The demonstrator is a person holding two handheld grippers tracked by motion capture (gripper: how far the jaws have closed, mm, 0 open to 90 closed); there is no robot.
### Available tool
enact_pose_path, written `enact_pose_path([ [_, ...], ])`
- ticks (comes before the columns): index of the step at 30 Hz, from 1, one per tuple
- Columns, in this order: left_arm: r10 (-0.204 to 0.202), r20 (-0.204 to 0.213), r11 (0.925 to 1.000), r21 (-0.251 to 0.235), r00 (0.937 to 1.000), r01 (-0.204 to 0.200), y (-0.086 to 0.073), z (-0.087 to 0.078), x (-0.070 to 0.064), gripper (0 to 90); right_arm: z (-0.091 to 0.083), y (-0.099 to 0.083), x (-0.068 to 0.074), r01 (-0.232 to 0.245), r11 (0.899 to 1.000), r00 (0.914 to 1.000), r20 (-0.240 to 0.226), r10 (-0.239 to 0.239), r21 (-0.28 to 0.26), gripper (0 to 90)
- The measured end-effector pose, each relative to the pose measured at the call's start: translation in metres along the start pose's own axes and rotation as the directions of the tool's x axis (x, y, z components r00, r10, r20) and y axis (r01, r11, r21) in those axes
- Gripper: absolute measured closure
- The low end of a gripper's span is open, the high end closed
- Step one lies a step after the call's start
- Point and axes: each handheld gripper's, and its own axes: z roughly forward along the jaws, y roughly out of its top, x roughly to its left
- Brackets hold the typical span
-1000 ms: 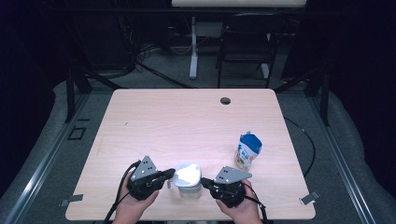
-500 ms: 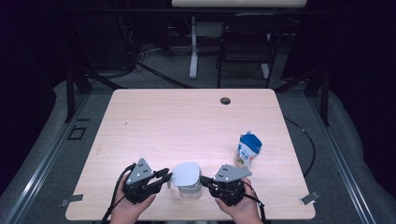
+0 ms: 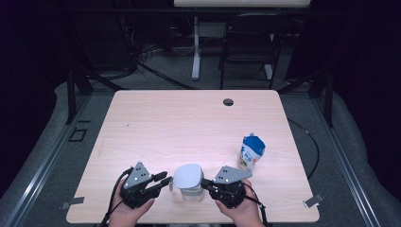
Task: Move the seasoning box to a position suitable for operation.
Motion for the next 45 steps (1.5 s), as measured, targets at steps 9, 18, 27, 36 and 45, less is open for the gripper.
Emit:
enact_pose_path([
  [9,-0.018,-0.015,0.9997,-0.014,0.9997,0.017,-0.002,-0.004,0.007,70.7,0.000,0.003,0.000,-0.010,1.000,0.9999,-0.002,0.010,-0.015,89.3],
  [18,-0.031,-0.024,0.9993,-0.020,0.9992,0.030,-0.002,-0.008,0.011,69.8,-0.002,0.008,0.002,-0.008,1.000,0.9999,-0.010,0.008,-0.028,89.1],
  [27,-0.065,-0.047,0.9972,-0.040,0.9967,0.063,-0.006,-0.012,0.023,65.2,-0.005,0.020,0.000,-0.013,0.999,0.9999,-0.011,0.012,-0.044,89.1],
  [36,-0.072,-0.072,0.9966,-0.045,0.9948,0.069,-0.007,-0.015,0.027,63.9,-0.003,0.028,0.000,-0.010,0.999,0.9999,-0.007,0.010,-0.031,89.1],
  [45,-0.082,-0.074,0.9954,-0.056,0.9938,0.078,-0.007,-0.018,0.030,63.6,-0.002,0.038,0.001,-0.005,1.000,1.0000,-0.004,0.005,-0.029,88.9],
])
